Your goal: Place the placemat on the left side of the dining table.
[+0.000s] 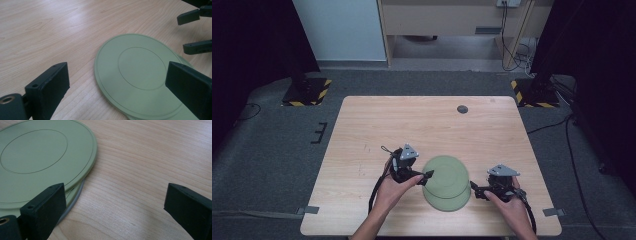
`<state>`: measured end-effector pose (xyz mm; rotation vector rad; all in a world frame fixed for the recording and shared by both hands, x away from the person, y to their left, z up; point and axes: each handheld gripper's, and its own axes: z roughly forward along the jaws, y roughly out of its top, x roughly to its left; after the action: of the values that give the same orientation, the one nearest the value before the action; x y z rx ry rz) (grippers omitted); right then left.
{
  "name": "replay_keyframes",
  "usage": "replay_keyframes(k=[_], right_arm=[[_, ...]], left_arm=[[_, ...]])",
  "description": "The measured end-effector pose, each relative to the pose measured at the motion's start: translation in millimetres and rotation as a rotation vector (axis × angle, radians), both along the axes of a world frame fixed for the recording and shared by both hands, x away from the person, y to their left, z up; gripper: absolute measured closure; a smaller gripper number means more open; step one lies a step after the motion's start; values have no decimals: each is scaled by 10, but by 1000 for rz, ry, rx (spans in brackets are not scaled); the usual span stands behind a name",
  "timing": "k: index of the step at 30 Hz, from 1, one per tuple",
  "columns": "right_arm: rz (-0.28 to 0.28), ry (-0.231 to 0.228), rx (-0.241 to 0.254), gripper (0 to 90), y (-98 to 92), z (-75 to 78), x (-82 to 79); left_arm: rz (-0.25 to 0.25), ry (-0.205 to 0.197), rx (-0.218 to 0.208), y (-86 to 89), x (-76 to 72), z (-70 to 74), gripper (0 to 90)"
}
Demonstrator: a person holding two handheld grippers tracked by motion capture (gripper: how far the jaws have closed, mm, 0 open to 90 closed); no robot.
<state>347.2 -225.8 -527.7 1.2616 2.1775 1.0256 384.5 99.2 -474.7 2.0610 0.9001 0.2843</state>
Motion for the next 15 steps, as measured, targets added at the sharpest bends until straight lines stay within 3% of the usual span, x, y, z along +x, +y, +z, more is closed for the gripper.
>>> replay_keyframes(k=[6,15], right_arm=[[11,-4,4,44,4,0,-1],[21,1,-6,46,40,-15,-7]], left_arm=[[24,24,28,-12,109,-84,57],[17,49,61,-49,168,-184,84]])
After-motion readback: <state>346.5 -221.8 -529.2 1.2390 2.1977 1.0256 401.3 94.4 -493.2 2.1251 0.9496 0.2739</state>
